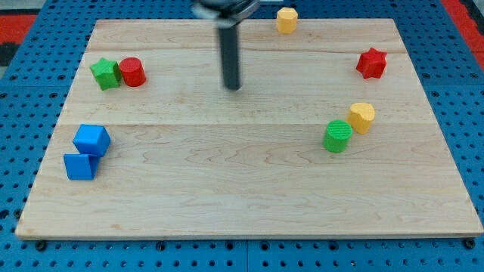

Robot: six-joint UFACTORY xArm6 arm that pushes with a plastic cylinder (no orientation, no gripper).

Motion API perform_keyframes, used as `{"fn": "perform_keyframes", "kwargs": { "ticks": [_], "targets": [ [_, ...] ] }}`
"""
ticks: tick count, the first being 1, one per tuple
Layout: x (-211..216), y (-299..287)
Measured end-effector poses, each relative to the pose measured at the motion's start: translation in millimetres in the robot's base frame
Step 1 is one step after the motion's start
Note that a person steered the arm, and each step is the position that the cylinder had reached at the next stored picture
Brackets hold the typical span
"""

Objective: Move the yellow heart upwards

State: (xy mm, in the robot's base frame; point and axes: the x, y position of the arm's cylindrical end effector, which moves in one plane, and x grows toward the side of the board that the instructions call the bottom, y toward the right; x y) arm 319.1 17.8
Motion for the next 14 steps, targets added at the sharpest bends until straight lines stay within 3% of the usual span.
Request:
{"fn": "perform_keyframes", "kwargs": {
  "ticks": [1,2,3,5,6,7,8,9,10,11,12,13,14],
  "targets": [
    [-66.3,-23.7],
    [-17.5,-108.5],
    [103.0,-6.0],
    [6.6,187.9],
    [121.0,291.9],
    [184.4,250.0],
    [176.4,205.0],
    [135.4,200.0],
    [30.7,251.5],
    [43.1,195.9],
    [158.8,232.4],
    [140.8,125.0],
    [60.5,112.0]
  ]
}}
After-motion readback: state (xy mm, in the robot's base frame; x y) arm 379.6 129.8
